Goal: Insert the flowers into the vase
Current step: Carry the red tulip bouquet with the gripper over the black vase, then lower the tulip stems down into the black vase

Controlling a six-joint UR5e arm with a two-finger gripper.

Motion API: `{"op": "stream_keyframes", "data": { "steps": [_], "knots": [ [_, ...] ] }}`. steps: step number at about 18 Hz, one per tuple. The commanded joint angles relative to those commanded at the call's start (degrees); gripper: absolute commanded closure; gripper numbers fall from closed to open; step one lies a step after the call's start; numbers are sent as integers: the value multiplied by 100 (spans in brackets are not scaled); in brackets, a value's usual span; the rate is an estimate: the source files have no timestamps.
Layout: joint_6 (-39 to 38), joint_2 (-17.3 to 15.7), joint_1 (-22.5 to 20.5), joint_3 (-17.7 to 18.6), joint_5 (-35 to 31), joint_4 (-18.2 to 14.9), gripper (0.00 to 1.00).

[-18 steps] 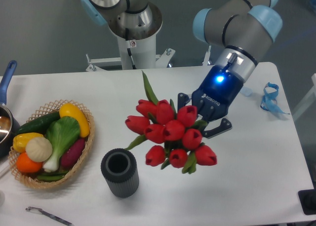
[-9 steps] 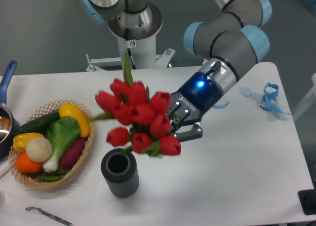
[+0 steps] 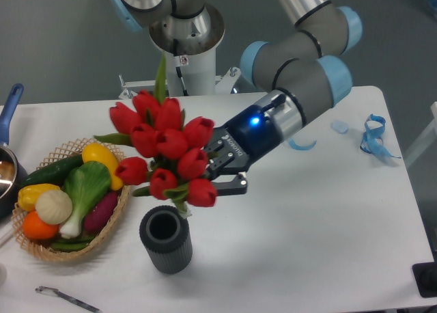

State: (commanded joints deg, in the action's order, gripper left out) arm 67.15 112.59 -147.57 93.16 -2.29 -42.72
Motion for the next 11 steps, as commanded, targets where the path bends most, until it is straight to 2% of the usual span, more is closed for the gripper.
{"op": "stream_keyframes", "data": {
  "steps": [11],
  "knots": [
    [132, 325, 88, 44, -105, 0, 75]
  ]
}}
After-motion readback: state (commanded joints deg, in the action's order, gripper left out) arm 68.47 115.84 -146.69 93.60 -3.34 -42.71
